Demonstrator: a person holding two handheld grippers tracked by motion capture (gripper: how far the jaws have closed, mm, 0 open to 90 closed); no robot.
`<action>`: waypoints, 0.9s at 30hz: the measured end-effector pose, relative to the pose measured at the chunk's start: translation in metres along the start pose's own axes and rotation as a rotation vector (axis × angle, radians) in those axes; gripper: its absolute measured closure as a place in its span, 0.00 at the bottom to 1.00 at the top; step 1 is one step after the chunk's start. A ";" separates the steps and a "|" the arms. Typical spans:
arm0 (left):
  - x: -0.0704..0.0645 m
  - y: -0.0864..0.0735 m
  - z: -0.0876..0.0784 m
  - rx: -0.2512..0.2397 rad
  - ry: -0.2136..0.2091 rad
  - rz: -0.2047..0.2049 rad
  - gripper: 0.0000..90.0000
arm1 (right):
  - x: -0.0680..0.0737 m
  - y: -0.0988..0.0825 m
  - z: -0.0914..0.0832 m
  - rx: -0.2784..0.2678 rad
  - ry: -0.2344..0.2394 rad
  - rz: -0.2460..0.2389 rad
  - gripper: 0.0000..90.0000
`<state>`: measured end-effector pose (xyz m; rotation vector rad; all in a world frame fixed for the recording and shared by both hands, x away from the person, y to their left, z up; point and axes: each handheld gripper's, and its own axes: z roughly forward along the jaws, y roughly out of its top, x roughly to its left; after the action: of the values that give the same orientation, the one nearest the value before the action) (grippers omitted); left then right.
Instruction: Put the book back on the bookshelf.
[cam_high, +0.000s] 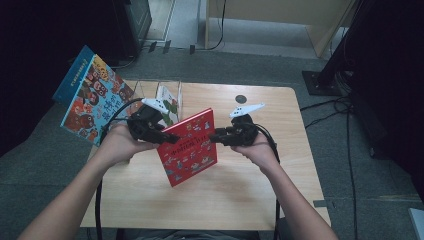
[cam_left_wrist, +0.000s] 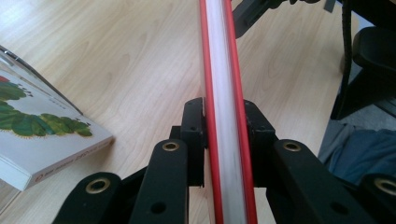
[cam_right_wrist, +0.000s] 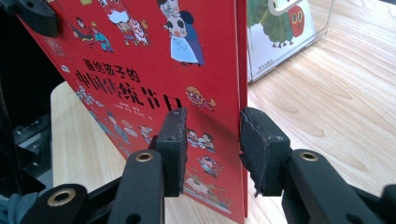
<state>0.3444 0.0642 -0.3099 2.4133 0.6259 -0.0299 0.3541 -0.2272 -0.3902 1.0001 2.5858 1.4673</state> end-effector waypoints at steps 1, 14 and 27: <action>0.001 0.003 0.000 0.007 0.005 0.001 0.83 | 0.000 0.000 0.000 0.000 0.001 0.000 0.69; 0.009 0.050 0.012 0.189 -0.022 -0.036 0.88 | -0.001 -0.002 0.000 0.014 -0.013 0.003 0.65; 0.017 0.043 -0.009 0.166 -0.005 -0.096 0.88 | -0.011 -0.041 -0.018 -0.027 -0.113 -0.016 0.61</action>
<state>0.3769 0.0473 -0.2804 2.5390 0.7641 -0.1326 0.3362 -0.2617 -0.4146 1.0253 2.4836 1.3951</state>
